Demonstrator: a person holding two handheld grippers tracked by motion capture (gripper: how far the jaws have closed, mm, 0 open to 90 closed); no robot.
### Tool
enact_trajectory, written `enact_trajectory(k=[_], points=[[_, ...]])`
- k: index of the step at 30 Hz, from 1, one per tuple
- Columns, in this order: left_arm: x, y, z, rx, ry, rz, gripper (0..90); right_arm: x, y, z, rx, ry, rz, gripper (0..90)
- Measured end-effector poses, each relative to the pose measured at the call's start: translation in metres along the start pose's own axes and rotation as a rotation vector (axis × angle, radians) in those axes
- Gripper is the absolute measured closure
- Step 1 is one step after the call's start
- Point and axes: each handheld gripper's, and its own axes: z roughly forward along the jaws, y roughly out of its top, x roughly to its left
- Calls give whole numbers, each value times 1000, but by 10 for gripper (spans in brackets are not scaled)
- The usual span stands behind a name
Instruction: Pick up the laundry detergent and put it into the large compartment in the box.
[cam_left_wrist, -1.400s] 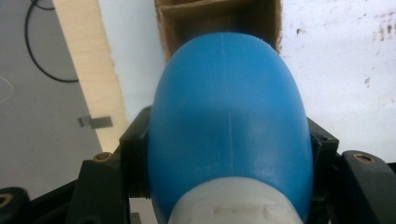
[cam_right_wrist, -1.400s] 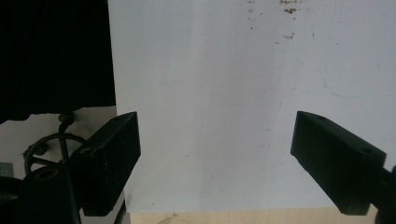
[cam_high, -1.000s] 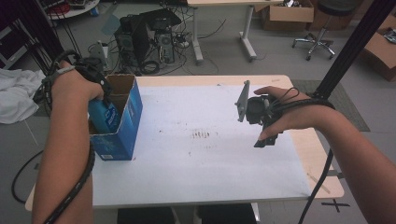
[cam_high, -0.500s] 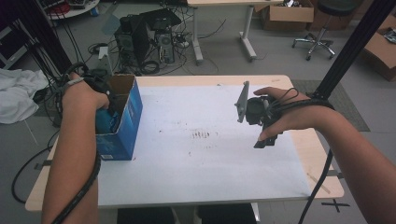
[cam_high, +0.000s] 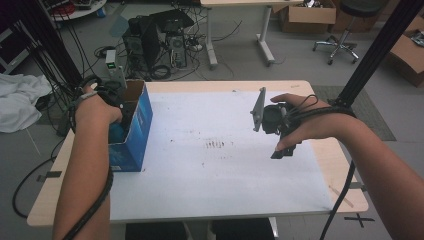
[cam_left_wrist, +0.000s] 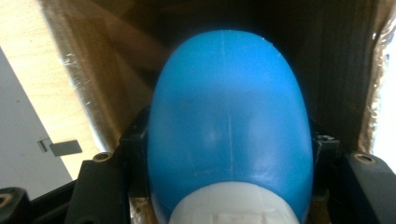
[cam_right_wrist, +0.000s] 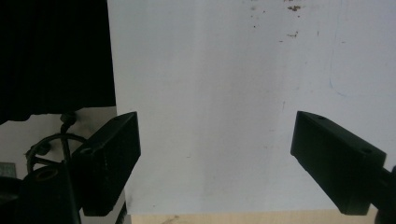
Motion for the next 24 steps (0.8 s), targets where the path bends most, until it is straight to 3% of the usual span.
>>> enact_trajectory(k=[6,24], points=[[1,0,9,12,2,-6,379,0,-1,1,-2,0,0,160],[3,-5,10,-11,-8,-11,377,3,-2,1,-1,0,-3,160]])
